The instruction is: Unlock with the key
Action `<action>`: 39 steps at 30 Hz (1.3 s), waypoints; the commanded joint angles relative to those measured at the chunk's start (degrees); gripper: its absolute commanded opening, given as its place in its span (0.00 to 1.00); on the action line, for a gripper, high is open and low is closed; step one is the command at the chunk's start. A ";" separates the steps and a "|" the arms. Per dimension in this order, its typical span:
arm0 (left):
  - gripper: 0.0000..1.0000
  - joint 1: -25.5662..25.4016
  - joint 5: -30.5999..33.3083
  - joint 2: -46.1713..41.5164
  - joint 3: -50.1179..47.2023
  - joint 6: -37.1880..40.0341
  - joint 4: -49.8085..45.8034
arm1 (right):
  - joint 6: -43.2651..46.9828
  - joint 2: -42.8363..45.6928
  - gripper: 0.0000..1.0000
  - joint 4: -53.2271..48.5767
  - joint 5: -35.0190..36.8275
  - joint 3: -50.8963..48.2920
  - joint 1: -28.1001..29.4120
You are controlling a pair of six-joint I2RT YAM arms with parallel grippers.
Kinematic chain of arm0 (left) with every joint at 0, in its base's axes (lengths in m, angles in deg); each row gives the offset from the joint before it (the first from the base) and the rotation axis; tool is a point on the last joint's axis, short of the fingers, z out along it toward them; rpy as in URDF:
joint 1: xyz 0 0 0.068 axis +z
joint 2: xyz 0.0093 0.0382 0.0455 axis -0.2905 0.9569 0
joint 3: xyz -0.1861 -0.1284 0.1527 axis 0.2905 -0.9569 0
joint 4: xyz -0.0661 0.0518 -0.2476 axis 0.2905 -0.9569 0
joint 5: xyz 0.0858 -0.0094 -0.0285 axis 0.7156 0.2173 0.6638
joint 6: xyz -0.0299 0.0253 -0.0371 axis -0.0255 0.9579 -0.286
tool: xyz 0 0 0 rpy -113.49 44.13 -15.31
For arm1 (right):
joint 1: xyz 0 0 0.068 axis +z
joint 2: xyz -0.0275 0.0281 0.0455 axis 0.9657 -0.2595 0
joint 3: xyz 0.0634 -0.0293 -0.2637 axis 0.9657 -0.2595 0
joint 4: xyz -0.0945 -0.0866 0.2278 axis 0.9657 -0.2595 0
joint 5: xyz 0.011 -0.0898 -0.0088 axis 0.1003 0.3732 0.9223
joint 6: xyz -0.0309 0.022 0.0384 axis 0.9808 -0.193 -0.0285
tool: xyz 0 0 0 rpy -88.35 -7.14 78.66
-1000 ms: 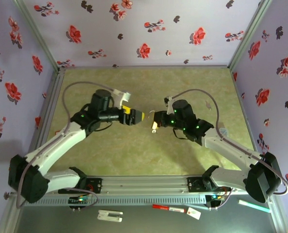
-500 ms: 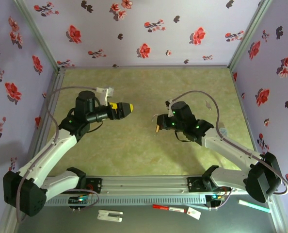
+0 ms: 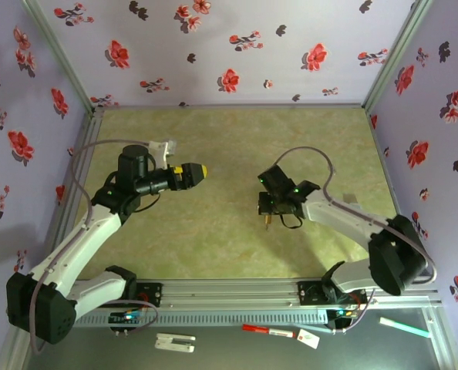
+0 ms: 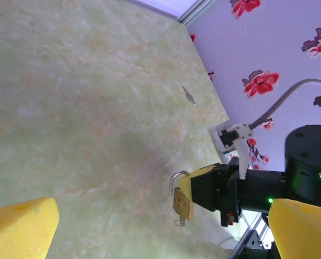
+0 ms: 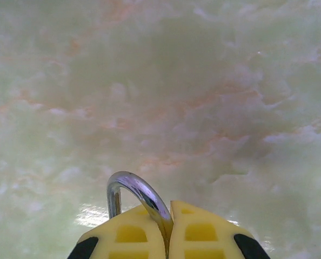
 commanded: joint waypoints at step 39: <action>1.00 3.17 1.36 -7.53 -3.58 1.10 -10.37 | -3.92 -23.45 0.22 7.88 -9.60 12.23 1.48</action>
